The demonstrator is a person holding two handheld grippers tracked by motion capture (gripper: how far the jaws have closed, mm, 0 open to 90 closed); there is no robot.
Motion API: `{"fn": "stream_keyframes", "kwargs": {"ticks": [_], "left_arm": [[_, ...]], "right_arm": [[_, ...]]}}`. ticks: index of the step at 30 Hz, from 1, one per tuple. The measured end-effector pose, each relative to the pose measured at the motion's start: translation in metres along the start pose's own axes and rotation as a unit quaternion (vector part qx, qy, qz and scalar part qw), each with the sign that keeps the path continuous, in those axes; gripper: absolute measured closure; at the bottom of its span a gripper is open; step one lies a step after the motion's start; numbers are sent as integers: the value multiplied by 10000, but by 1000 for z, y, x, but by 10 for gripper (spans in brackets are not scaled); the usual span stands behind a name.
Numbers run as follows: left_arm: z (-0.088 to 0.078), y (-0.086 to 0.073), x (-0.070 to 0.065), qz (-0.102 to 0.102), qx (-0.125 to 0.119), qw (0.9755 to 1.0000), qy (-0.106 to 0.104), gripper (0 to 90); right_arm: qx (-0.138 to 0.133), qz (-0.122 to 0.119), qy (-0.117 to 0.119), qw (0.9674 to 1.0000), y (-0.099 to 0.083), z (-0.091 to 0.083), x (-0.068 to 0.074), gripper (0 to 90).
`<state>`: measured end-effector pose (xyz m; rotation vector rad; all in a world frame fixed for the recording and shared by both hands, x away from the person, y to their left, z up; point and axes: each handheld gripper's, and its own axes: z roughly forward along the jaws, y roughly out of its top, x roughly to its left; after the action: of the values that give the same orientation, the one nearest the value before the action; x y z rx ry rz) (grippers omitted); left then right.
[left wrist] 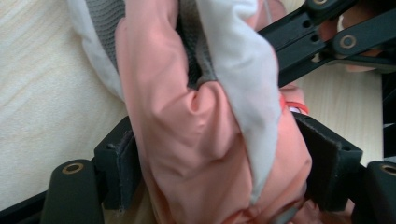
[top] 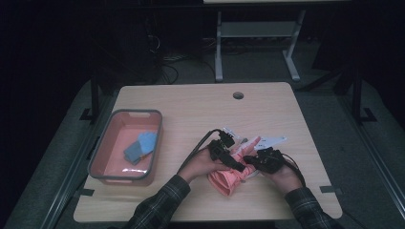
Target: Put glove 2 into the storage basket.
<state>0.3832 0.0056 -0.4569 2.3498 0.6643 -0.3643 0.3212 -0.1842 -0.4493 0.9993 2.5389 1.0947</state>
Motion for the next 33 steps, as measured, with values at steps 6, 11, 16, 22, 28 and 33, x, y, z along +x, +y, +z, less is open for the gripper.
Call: {"fn": "stream_keyframes", "kwargs": {"ticks": [6, 11, 16, 22, 28, 33], "left_arm": [[0, 2, -2, 16, 113, 9998, 160, 344], [-1, 4, -1, 12, 242, 9994, 251, 486], [-4, 3, -1, -39, 133, 9996, 247, 600], [-8, 4, -3, 6, 83, 9996, 254, 639], [-17, 5, -5, 101, 1, 9998, 165, 653], [-30, 4, -6, 105, -105, 9998, 166, 654]], "right_arm": [[-6, 27, -6, 10000, 1, 2, 0, 900], [-40, 32, 18, 10000, 1, 2, -2, 900], [-167, 0, 44, 9999, 2, -2, -2, 844], [-475, 132, 177, 9986, -5, -26, -4, 552], [-795, 442, -637, 9938, -25, -49, -24, 348], [-803, 784, -1129, 9872, -45, -51, -49, 236]]}}
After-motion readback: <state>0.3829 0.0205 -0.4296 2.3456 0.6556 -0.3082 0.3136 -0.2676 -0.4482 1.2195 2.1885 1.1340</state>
